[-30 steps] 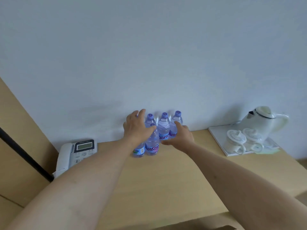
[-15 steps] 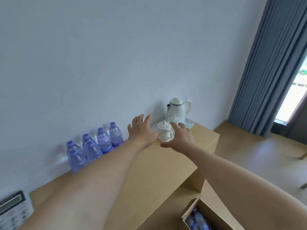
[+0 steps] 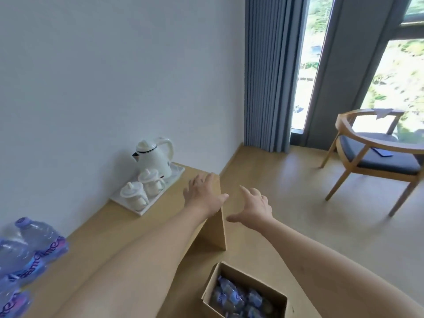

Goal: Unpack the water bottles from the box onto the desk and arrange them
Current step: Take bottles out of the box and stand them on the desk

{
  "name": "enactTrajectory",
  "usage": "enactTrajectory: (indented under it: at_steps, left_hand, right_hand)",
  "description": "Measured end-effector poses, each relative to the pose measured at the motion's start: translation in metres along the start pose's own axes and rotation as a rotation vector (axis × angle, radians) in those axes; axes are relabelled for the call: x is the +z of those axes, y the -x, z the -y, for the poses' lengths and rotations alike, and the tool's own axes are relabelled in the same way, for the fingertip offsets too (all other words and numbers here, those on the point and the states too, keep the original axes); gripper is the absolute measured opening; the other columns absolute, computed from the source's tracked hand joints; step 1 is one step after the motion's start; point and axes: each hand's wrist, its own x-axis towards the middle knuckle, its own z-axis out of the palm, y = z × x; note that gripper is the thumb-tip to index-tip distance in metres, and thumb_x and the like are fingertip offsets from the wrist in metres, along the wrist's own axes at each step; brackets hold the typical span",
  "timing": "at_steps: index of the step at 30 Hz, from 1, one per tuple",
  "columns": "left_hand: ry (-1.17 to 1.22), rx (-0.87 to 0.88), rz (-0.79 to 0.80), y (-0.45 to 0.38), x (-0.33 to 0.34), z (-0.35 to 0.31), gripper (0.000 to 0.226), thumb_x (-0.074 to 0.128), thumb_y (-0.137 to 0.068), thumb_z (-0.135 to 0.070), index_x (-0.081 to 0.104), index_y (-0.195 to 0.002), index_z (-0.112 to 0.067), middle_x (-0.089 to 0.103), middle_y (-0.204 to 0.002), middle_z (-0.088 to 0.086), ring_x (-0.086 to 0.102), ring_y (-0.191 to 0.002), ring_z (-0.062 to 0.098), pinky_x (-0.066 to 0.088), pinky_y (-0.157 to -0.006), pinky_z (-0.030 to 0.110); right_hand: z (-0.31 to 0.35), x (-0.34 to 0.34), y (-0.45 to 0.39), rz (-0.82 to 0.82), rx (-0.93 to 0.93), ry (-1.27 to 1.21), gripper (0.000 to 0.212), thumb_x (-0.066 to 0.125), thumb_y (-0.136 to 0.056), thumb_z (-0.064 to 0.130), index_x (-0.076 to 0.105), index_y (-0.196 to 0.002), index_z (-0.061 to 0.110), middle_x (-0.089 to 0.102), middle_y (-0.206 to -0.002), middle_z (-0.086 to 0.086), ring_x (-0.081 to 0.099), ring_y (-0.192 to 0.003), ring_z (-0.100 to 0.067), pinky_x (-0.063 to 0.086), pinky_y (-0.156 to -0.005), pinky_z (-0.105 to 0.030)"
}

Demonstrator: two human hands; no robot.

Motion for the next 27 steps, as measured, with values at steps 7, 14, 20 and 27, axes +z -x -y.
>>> enactTrajectory:
  at_steps: [7, 14, 20, 27]
  left_hand:
    - [0.022, 0.035, 0.176, -0.025, 0.094, -0.072, 0.078, 0.056, -0.078, -0.064, 0.031, -0.145, -0.035, 0.026, -0.157, 0.002, 0.021, -0.143, 0.025, 0.027, -0.113, 0.048]
    - [-0.052, 0.051, 0.4, -0.017, 0.185, -0.065, 0.074, 0.055, -0.078, -0.063, 0.033, -0.143, -0.035, 0.029, -0.155, 0.002, 0.022, -0.143, 0.025, 0.029, -0.112, 0.052]
    - [-0.08, 0.024, 0.536, -0.012, 0.265, -0.034, 0.072, 0.057, -0.078, -0.059, 0.036, -0.143, -0.033, 0.032, -0.154, 0.001, 0.023, -0.142, 0.022, 0.028, -0.113, 0.043]
    - [0.086, -0.239, 0.734, 0.003, 0.384, 0.03, 0.073, 0.067, -0.078, -0.048, 0.04, -0.143, -0.029, 0.04, -0.146, -0.002, 0.037, -0.133, 0.02, 0.035, -0.108, 0.038]
  right_hand:
    - [-0.117, 0.001, -0.024, 0.098, 0.194, -0.039, 0.113, 0.083, -0.063, 0.06, 0.018, -0.154, 0.039, 0.02, -0.161, -0.002, 0.024, -0.144, -0.028, 0.032, -0.113, -0.046]
    - [-0.19, 0.052, -0.027, 0.247, 0.367, -0.089, 0.11, 0.082, -0.065, 0.058, 0.021, -0.154, 0.034, 0.024, -0.16, -0.004, 0.028, -0.143, -0.03, 0.034, -0.113, -0.048]
    - [-0.229, 0.133, -0.03, 0.365, 0.486, -0.141, 0.111, 0.081, -0.062, 0.06, 0.024, -0.153, 0.034, 0.029, -0.157, -0.005, 0.032, -0.14, -0.031, 0.036, -0.109, -0.048]
    - [-0.275, 0.261, -0.035, 0.504, 0.654, -0.183, 0.107, 0.081, -0.061, 0.062, 0.031, -0.15, 0.032, 0.041, -0.145, -0.005, 0.043, -0.132, -0.03, 0.043, -0.105, -0.043]
